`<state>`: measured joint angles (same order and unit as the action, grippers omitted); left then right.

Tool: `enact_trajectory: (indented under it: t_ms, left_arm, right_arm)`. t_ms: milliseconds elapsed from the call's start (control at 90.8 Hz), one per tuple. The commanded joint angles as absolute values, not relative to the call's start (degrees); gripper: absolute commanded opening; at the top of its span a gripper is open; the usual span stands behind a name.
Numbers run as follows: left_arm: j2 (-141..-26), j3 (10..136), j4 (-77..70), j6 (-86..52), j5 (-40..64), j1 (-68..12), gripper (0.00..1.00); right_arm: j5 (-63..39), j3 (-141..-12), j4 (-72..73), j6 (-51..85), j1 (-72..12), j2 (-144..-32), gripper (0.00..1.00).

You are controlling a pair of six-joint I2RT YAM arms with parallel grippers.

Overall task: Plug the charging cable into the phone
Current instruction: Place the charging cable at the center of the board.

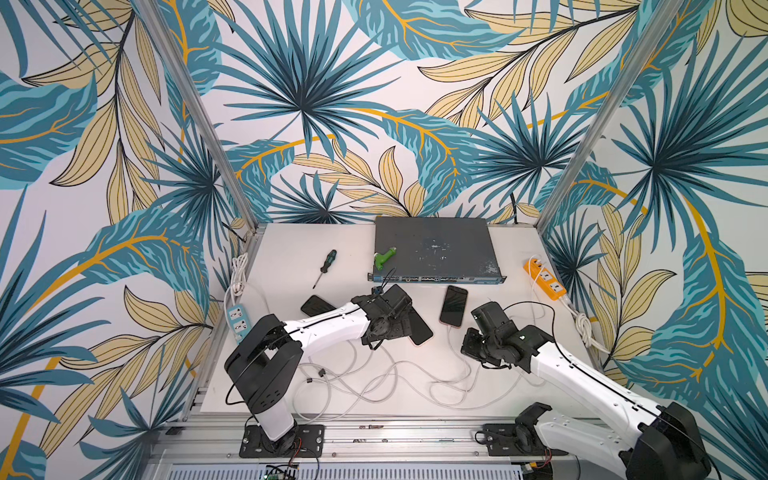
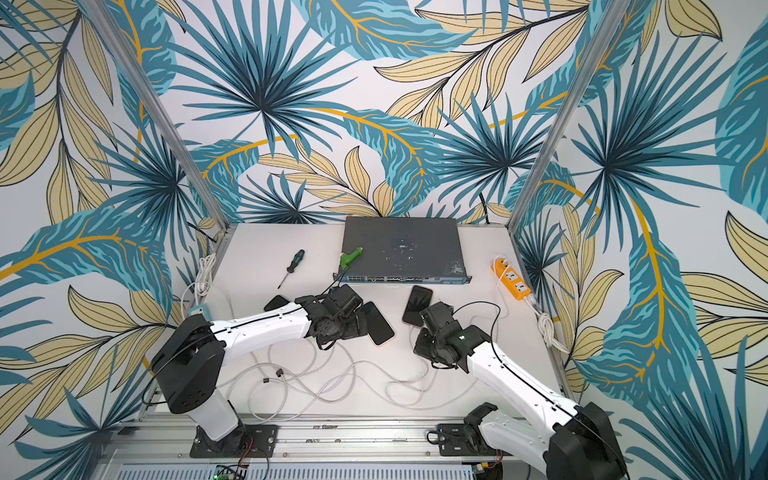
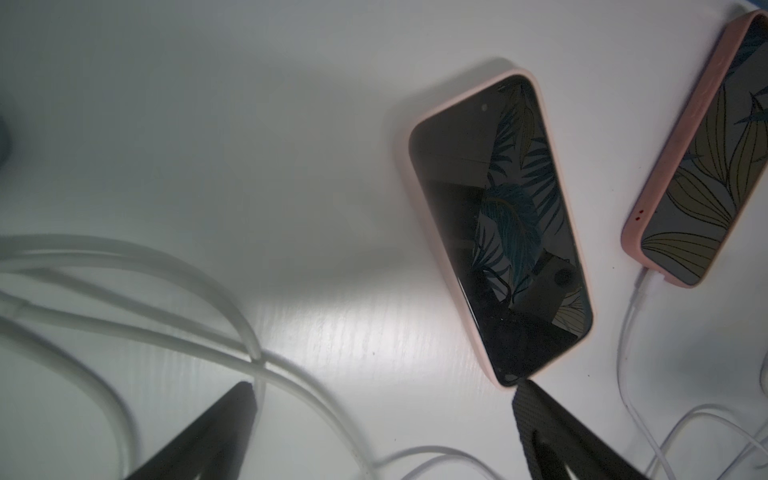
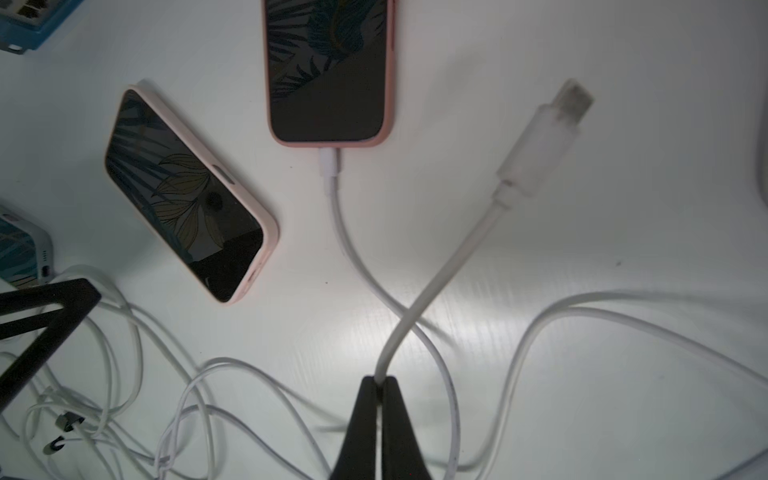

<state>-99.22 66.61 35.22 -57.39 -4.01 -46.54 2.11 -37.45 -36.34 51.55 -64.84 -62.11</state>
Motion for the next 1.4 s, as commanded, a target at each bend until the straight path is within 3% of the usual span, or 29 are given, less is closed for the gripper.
enact_trajectory:
  t_ms: [0,253,1069,1201,1278,1388]
  left_arm:
    - [-103.5,75.2,37.3,-60.1,-5.0,-48.1,1.0]
    - [-120.3,95.5,55.1,-66.7,-9.3,-50.3,1.0]
    - [-132.4,105.4,58.3,-73.9,-9.8,-50.6,1.0]
    - [-133.5,105.8,59.0,-73.3,-10.4,-50.6,0.92]
    - [-133.1,105.0,58.9,-72.7,-10.7,-50.7,0.83]
    - [-130.4,102.4,58.3,-71.9,-12.9,-50.6,0.69]
  right_arm:
    - [4.8,-35.1,-36.9,53.4,-64.6,-61.7,0.0]
    - [3.6,-34.4,-35.3,52.6,-64.2,-59.8,0.0]
    - [-1.5,-32.6,-33.2,51.6,-64.2,-59.2,0.02]
    - [-1.1,-32.7,-33.8,51.7,-64.3,-58.3,0.09]
    - [-0.8,-32.8,-34.3,51.8,-64.2,-58.2,0.27]
    - [-0.4,-33.2,-34.3,51.0,-64.2,-58.6,0.43]
